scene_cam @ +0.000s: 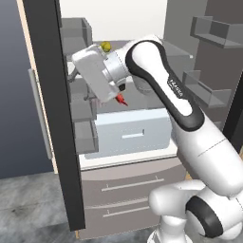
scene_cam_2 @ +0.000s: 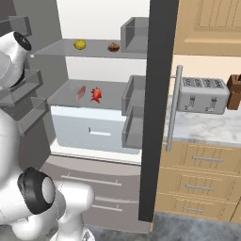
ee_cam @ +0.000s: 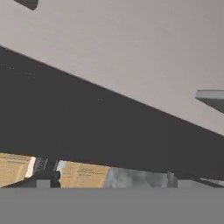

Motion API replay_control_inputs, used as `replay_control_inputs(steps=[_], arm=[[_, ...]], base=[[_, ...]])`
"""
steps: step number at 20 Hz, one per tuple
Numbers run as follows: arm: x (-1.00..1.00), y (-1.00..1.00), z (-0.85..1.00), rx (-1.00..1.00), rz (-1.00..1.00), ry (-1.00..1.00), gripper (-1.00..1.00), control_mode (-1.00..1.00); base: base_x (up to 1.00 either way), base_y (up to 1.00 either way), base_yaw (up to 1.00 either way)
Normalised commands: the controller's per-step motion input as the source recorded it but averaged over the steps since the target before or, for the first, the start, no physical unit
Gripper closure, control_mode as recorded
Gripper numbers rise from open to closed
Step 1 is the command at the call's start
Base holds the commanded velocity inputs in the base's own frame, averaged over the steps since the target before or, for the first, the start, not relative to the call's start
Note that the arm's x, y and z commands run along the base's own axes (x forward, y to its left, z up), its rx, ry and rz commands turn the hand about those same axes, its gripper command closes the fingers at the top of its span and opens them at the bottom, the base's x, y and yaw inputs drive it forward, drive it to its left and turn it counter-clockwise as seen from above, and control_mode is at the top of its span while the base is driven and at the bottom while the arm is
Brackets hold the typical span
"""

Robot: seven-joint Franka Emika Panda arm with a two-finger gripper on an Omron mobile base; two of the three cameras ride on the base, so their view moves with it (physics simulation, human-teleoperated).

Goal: Gather the lemon and mushroom from the fridge and place them on a tray on the dining counter. Then gather the steak and fish from the fridge and place them on the other tray.

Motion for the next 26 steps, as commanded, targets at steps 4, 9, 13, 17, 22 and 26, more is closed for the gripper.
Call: replay_control_inputs(steps=[4, 9, 13, 17, 22, 26], arm=[[-0.65, -0.66, 0.00, -0.08, -0.17, -0.29, -1.00, -1.00], [-0.36, -0.84, 0.00, -0.09, -0.22, -0.22, -1.00, -1.00], [-0.15, -0.81, 0.00, -0.11, -0.23, -0.17, -1.00, -1.00], [-0.01, -0.74, 0.00, -0.13, -0.21, -0.12, -1.00, -1.00], [0.00, -0.68, 0.00, -0.13, -0.24, -0.02, -1.00, -1.00], [0.02, -0.65, 0.00, -0.12, -0.31, 0.02, -1.00, -1.00]], base=[[0.00, 0.00, 0.00], [0.00, 0.00, 0.00], [0.00, 0.00, 0.00], [0.00, 0.00, 0.00], [0.00, 0.00, 0.00], [0.00, 0.00, 0.00]])
